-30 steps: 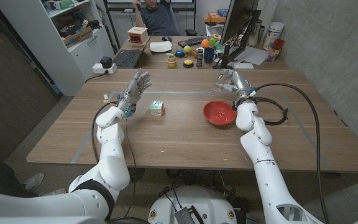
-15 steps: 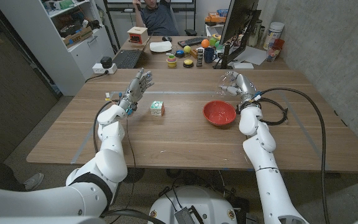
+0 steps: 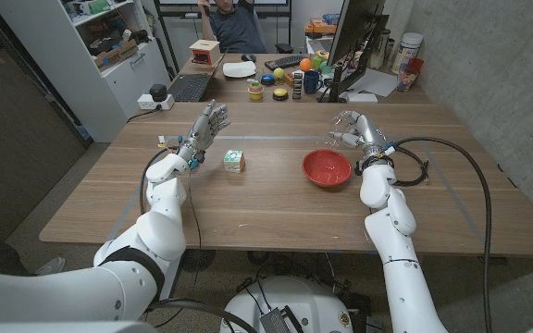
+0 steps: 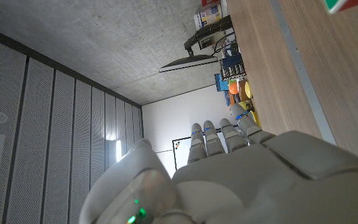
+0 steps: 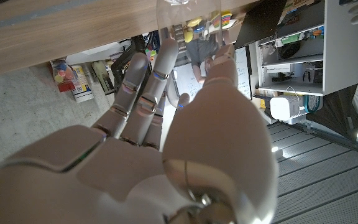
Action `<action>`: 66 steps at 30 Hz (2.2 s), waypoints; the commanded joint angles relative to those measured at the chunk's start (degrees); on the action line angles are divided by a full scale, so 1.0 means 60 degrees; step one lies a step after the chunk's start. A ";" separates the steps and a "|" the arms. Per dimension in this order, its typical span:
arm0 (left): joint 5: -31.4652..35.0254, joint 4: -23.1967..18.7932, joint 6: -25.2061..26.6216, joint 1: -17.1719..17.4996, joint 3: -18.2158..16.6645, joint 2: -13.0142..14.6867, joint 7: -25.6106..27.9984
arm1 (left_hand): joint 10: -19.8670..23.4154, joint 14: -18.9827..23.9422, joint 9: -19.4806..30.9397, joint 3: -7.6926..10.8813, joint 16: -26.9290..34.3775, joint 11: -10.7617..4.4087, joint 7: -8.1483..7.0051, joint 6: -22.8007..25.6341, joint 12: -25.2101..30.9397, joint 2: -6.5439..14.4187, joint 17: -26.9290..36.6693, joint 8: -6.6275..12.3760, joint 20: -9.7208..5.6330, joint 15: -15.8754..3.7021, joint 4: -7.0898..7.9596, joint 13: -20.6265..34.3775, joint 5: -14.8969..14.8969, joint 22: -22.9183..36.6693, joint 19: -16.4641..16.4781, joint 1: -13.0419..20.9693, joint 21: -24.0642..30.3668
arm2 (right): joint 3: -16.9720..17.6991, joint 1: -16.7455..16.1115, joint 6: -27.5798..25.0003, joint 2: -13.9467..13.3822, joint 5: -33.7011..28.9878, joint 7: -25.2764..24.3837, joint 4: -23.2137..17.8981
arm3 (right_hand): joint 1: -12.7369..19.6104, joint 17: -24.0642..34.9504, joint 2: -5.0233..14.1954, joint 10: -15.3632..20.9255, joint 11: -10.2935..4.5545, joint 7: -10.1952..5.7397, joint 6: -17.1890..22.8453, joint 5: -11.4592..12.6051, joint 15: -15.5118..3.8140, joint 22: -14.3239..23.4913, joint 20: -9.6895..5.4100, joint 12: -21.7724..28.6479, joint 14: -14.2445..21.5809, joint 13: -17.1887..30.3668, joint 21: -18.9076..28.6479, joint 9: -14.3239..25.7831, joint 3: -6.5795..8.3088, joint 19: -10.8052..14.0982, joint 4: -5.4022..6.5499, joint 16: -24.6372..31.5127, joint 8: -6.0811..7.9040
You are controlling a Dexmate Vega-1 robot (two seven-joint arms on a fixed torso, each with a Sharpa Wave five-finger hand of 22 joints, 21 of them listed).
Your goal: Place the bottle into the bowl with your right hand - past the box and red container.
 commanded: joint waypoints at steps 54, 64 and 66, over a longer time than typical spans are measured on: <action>0.0308 0.0165 -0.0144 -0.0173 -0.0385 -0.0060 0.0103 | 0.0100 0.0095 0.0040 -0.0132 -0.0036 -0.0100 -0.0120 0.0117 0.0022 -0.0012 0.0028 0.0003 -0.0100 -0.0368 0.0014 0.0053 0.0119 0.0036 0.0092 -0.0080 -0.0170 | 0.0040 0.0089 -0.0025 -0.0778 -0.0006 0.4442 -0.0756 | 0.0466 0.0199 0.1068 0.3611 -0.1733 0.0058 0.3486 -0.0035 -0.0630 -0.0672 -0.1338 0.0798 0.0397 0.1393 0.0629 0.0469 -0.0070 0.0413 0.0240 -0.0369 0.0824; 0.0208 0.0070 -0.0108 -0.0101 -0.0347 -0.0038 0.0099 | 0.0100 0.0090 0.0041 -0.0146 -0.0040 -0.0077 -0.0117 0.0119 0.0019 -0.0010 0.0028 0.0002 -0.0103 -0.0376 0.0013 0.0054 0.0131 0.0036 0.0097 -0.0081 -0.0192 | -0.0185 0.0283 -0.0493 -0.0854 -0.0374 0.5326 -0.0854 | 0.0457 0.0225 0.1077 0.3709 -0.1742 0.0064 0.3542 -0.0043 -0.0633 -0.0831 -0.1395 0.0776 0.0529 0.1409 0.0674 0.0489 -0.0091 0.0508 0.0304 -0.0393 0.0817; 0.0190 0.0045 -0.0097 -0.0087 -0.0347 -0.0042 0.0107 | 0.0112 0.0094 0.0041 -0.0149 -0.0038 -0.0090 -0.0112 0.0116 0.0023 -0.0010 0.0028 0.0001 -0.0108 -0.0376 0.0013 0.0054 0.0133 0.0037 0.0098 -0.0081 -0.0196 | -0.0204 0.0378 -0.0590 -0.0915 -0.0380 0.5703 -0.0869 | 0.0464 0.0236 0.1074 0.3717 -0.1755 0.0066 0.3560 -0.0044 -0.0635 -0.0862 -0.1401 0.0766 0.0566 0.1416 0.0699 0.0489 -0.0093 0.0544 0.0311 -0.0393 0.0814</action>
